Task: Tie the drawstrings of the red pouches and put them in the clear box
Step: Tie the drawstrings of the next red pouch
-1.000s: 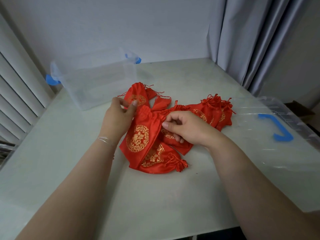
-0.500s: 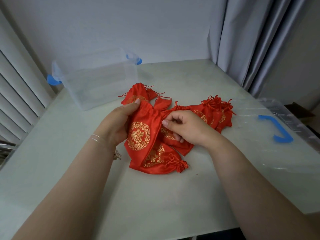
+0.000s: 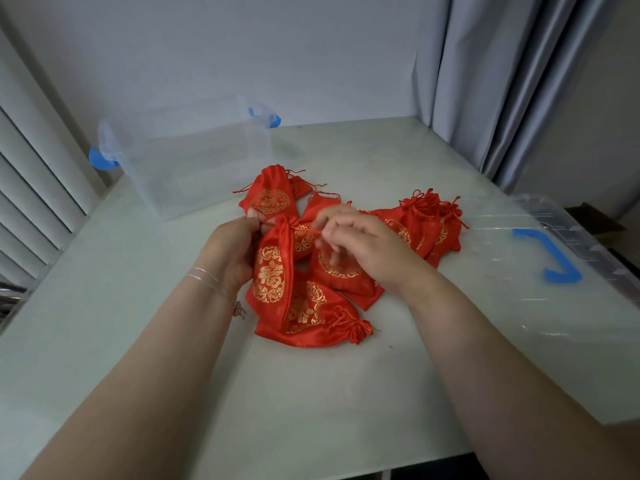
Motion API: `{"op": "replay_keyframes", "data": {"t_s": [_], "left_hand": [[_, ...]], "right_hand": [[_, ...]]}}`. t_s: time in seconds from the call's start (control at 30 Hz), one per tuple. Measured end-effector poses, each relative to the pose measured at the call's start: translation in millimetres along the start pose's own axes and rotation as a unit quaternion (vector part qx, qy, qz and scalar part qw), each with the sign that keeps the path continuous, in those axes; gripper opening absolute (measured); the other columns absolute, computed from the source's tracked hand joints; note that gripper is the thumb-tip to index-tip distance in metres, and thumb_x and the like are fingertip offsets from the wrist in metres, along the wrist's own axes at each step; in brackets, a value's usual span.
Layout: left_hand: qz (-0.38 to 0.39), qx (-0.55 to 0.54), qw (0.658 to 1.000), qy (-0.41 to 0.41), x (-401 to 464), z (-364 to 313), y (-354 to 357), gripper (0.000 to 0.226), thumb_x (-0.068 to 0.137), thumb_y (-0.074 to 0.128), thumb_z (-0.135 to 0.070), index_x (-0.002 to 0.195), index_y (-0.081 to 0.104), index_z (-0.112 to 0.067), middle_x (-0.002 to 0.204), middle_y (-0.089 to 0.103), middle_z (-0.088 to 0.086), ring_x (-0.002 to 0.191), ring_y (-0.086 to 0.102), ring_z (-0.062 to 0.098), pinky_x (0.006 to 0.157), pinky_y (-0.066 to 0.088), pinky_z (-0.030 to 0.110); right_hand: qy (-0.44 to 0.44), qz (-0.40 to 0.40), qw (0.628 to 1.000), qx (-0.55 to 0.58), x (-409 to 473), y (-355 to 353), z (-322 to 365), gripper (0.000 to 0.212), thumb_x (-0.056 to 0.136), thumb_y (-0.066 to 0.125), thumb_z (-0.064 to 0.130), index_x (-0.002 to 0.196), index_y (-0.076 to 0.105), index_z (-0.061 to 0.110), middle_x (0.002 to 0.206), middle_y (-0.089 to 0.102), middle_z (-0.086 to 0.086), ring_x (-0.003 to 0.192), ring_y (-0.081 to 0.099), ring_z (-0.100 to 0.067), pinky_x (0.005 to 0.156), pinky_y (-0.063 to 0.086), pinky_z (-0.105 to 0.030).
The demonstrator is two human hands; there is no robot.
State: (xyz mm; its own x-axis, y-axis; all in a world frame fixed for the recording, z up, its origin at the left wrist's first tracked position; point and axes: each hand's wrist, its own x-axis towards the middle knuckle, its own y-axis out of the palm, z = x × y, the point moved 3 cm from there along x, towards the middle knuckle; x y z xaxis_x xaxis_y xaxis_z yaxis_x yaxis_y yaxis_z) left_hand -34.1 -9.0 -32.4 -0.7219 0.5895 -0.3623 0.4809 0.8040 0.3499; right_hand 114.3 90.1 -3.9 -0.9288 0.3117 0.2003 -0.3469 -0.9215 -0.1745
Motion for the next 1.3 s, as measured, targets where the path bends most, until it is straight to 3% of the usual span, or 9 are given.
{"op": "replay_keyframes", "data": {"t_s": [0.07,0.17,0.23,0.4,0.53,0.63,0.73,0.93,1.3], "left_hand": [[0.017,0.037,0.999,-0.034,0.5,4.0,-0.1,0.024,0.101,0.041,-0.022,0.082,0.053,-0.012,0.071,0.055,0.004,0.061,0.056,0.017,0.073,0.055,0.039],[0.022,0.072,0.995,-0.064,-6.3,5.9,2.8,0.016,0.098,0.047,-0.015,0.094,0.056,-0.003,0.06,0.062,0.008,0.049,0.061,0.02,0.047,0.056,0.032],[-0.006,0.081,0.996,-0.033,-6.3,4.8,2.0,0.019,0.098,0.049,-0.016,0.083,0.057,-0.006,0.056,0.063,0.005,0.046,0.06,0.015,0.047,0.054,0.026],[0.016,-0.031,0.987,0.155,-7.8,-4.0,6.6,0.024,0.101,0.041,-0.02,0.082,0.053,-0.011,0.066,0.068,-0.001,0.062,0.067,0.01,0.063,0.057,0.024],[0.146,0.003,0.955,0.258,-20.3,-17.0,14.9,0.022,0.099,0.039,-0.022,0.082,0.051,-0.013,0.06,0.058,-0.008,0.058,0.058,0.008,0.068,0.052,0.022],[0.153,0.226,0.908,0.319,-25.7,-16.4,18.6,0.019,0.096,0.046,-0.016,0.082,0.057,-0.01,0.055,0.056,-0.01,0.052,0.05,0.006,0.057,0.044,0.017],[0.136,0.309,0.894,0.294,-28.8,-8.3,24.4,0.013,0.093,0.056,-0.01,0.081,0.062,-0.008,0.053,0.059,-0.006,0.052,0.05,0.007,0.053,0.042,0.016],[0.173,0.403,0.858,0.268,-36.1,-3.9,31.6,0.017,0.089,0.061,-0.007,0.073,0.062,-0.012,0.056,0.062,-0.003,0.048,0.052,0.002,0.05,0.042,0.012],[0.319,0.415,0.831,0.186,-47.7,2.5,37.2,0.011,0.089,0.057,0.001,0.083,0.064,-0.004,0.073,0.067,0.0,0.068,0.061,0.009,0.069,0.052,0.018]], "right_hand": [[-0.084,-0.048,0.995,-0.016,-0.7,7.4,4.6,0.023,0.086,0.047,0.014,0.067,0.057,0.005,0.114,0.061,0.005,0.097,0.06,-0.012,0.078,0.046,-0.021],[-0.152,-0.055,0.982,-0.098,-4.6,17.4,7.9,0.024,0.096,0.045,0.012,0.092,0.06,-0.005,0.121,0.064,0.001,0.102,0.063,-0.003,0.086,0.046,-0.018],[-0.158,-0.046,0.969,-0.186,-6.8,20.4,10.9,0.02,0.1,0.042,0.018,0.089,0.053,0.005,0.104,0.067,0.019,0.082,0.068,-0.01,0.071,0.052,-0.027],[-0.132,-0.068,0.957,-0.248,-5.8,12.8,10.0,0.02,0.101,0.039,0.016,0.083,0.043,0.008,0.057,0.052,0.038,0.046,0.048,-0.004,0.048,0.032,-0.015],[-0.073,-0.102,0.983,-0.133,1.6,4.4,-2.1,0.023,0.099,0.039,0.03,0.081,0.047,0.017,0.088,0.072,-0.002,0.084,0.069,-0.022,0.078,0.056,-0.043],[-0.034,-0.09,0.995,-0.029,3.6,-0.2,-5.4,0.023,0.102,0.037,0.017,0.081,0.047,0.013,0.093,0.072,-0.011,0.091,0.07,-0.019,0.084,0.056,-0.034],[-0.064,-0.105,0.983,-0.133,3.4,-4.3,-9.1,0.019,0.098,0.047,0.027,0.084,0.054,0.017,0.085,0.07,-0.008,0.083,0.068,-0.023,0.077,0.055,-0.042],[-0.186,-0.153,0.941,-0.237,1.9,-2.0,-1.4,0.016,0.091,0.061,0.019,0.078,0.063,0.009,0.087,0.057,-0.004,0.078,0.054,-0.011,0.071,0.043,-0.025],[-0.072,-0.199,0.962,-0.172,0.9,2.0,-9.2,0.017,0.092,0.06,0.028,0.077,0.057,0.02,0.052,0.058,0.017,0.042,0.054,-0.004,0.048,0.035,-0.014]]}}
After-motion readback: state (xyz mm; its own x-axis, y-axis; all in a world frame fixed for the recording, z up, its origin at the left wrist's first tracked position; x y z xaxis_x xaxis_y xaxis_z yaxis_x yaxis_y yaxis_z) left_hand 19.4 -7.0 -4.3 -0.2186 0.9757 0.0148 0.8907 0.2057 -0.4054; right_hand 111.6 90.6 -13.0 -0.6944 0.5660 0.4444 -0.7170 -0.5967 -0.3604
